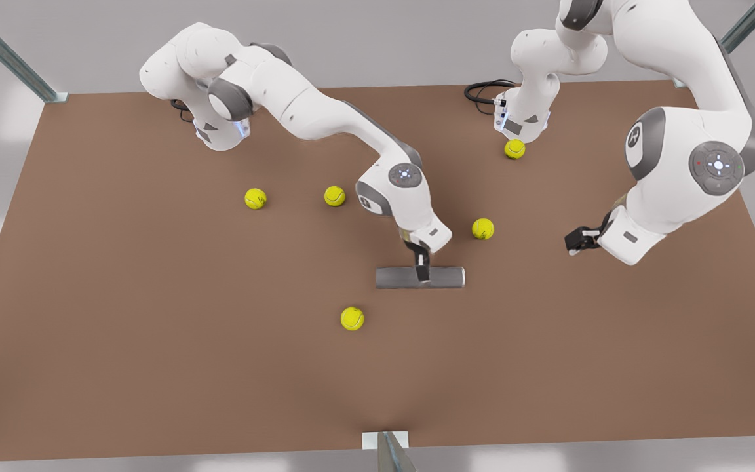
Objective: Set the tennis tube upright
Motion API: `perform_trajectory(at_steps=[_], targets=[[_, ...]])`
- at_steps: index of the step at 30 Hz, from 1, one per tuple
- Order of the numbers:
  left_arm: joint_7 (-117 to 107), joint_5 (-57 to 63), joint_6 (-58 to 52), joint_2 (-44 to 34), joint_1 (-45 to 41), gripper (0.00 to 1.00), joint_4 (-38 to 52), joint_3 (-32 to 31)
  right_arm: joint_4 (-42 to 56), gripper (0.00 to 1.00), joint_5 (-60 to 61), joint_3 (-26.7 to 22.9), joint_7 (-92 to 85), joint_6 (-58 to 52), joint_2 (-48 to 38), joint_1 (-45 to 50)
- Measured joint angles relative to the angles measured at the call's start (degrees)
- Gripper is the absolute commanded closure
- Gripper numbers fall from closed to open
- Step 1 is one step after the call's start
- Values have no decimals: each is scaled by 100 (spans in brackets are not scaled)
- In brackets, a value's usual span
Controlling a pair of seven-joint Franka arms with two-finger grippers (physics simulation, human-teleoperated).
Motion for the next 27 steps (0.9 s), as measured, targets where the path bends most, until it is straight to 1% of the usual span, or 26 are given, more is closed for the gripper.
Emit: perform_trajectory(at_steps=[2,3,4,6,8,9,11,13,14,15,17,20,22,24,25,27], targets=[[-73,-5,-6,2,-120,0,0,-44,9,0,101,-78,80,-941,-851,-263],[-117,-32,-3,4,-154,0,2,-52,1,0,192,-214,190,-1541,-1159,-448],[-162,-68,-1,2,-170,0,6,-56,-9,0,374,-434,309,-2163,-1397,-748],[-245,-116,7,12,-177,0,17,-58,-76,0,788,-1287,530,-3296,-1898,-1166],[-358,-164,36,51,-234,0,20,-59,-442,0,1012,-1904,755,-4183,-2608,-1506],[-460,-185,75,83,-372,0,21,-55,-626,0,1035,-2105,887,-4538,-2998,-1626],[-862,-213,256,275,-858,0,26,-57,-1111,0,932,-2263,1154,-5094,-3832,-1888],[-1435,-230,538,571,-1310,0,34,-58,-1392,0,812,-2290,1399,-5505,-4325,-2198],[-1809,-228,751,771,-1576,0,36,-58,-1404,0,768,-2299,1512,-5667,-4354,-2379],[-2205,-224,959,938,-1820,0,37,-59,-1342,0,735,-2307,1619,-5819,-4326,-2490],[-3051,-226,1420,1262,-2110,0,30,-60,-1030,0,720,-2287,1815,-6159,-3991,-2683],[-4280,-236,2082,1549,-2424,0,-85,-59,-937,0,790,-2035,2071,-6422,-3611,-3202],[-5029,-238,2547,1588,-2543,0,-529,-60,-1086,0,801,-1877,2218,-6395,-3649,-3395],[-5713,-241,3025,1588,-2571,0,-1020,-57,-1339,0,691,-1504,2350,-6274,-3862,-3648],[-6028,-243,3332,1519,-2572,0,-1441,-53,-1428,0,637,-1414,2410,-6219,-3918,-3694],[-6610,-246,3884,1560,-2577,0,-1821,-48,-1499,0,564,-1346,2520,-6126,-3946,-3736]])
